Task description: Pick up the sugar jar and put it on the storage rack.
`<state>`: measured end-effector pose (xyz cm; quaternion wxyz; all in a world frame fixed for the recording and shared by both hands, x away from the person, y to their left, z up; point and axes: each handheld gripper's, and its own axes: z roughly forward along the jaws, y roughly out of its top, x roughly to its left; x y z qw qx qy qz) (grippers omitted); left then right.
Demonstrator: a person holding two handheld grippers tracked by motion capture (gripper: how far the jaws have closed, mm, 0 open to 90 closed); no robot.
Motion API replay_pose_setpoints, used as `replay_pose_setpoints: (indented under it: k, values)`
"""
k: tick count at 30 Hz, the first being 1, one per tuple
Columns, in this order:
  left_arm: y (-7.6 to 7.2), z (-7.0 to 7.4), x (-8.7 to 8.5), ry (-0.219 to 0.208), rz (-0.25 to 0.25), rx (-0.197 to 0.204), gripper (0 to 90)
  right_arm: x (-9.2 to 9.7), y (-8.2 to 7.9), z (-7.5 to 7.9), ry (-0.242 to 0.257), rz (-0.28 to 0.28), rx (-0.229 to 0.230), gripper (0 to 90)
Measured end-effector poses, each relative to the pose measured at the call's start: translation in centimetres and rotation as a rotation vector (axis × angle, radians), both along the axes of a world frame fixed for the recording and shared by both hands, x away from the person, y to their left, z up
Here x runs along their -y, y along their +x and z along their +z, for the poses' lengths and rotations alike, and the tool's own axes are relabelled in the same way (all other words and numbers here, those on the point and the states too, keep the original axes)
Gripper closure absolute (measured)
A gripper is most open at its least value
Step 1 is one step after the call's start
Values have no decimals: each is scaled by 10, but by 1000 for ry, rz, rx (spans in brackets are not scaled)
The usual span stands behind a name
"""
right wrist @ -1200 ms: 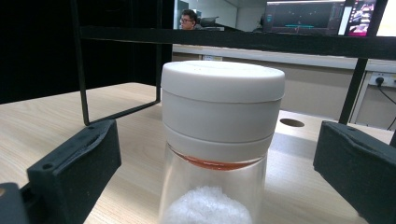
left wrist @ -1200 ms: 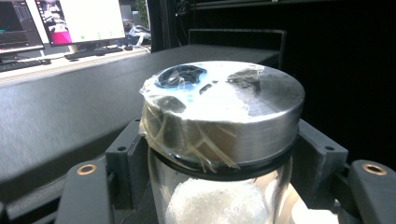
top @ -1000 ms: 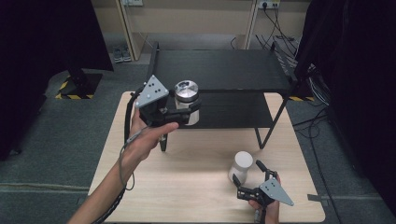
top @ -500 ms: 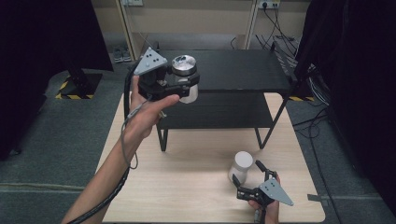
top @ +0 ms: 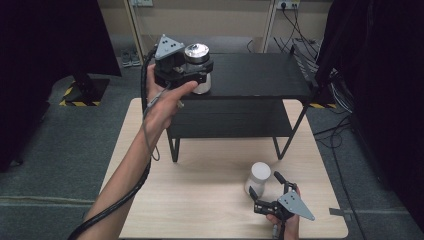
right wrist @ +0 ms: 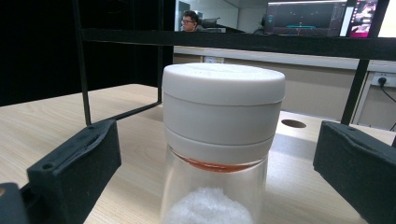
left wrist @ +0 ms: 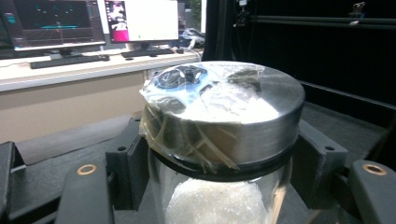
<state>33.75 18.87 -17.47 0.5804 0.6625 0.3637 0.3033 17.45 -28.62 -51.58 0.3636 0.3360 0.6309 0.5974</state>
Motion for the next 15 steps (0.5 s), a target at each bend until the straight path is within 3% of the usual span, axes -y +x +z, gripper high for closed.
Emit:
replay_pose_setpoints:
  k: [10,15]
  values:
    - [9,-6,5,-5,51,-13,312,0,0,0,2,2,-1,9]
    - [9,-10,10,1,62,2,311,0,1,0,0,5,-4,9]
